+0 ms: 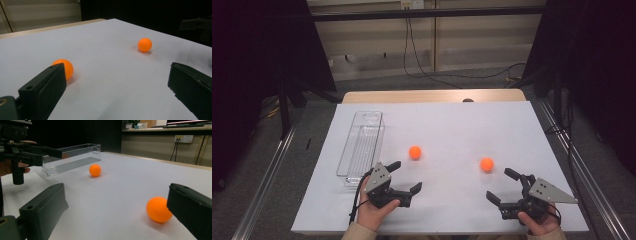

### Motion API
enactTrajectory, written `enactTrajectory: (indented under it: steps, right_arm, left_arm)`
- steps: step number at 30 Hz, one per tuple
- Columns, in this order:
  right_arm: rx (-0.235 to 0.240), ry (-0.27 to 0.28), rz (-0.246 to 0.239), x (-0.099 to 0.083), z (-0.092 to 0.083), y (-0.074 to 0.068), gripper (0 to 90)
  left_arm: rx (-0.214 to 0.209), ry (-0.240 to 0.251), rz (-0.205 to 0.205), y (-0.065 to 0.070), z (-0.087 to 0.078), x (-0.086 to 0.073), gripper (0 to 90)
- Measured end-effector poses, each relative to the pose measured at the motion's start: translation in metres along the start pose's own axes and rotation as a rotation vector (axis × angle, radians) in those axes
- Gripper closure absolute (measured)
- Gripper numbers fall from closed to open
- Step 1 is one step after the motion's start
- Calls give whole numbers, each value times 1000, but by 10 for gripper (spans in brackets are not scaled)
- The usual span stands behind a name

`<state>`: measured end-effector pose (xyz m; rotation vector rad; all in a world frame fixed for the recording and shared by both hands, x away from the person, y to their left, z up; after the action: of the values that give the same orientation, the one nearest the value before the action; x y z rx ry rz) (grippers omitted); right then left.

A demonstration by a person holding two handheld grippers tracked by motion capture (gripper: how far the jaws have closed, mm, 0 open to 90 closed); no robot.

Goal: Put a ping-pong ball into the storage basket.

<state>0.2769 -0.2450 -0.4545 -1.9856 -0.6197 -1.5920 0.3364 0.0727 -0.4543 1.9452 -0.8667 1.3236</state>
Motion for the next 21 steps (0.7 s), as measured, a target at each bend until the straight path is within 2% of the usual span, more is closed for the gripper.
enactTrajectory:
  steps: [5,21]
  right_arm:
    - [0,1,0,0,0,0,17]
    - [3,-2,-1,0,0,0,18]
  left_arm:
    - [-2,-5,-8,1,4,1,19]
    - [-26,-28,1,6,16,2,20]
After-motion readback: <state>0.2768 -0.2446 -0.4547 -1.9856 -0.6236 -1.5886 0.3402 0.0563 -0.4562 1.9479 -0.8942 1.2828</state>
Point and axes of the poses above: each handheld gripper's, and its own axes: z roughly forward along the jaws, x roughly out of its top, y roughly to its right, the point moved 6 cm from there along z, roughly forward along the jaws
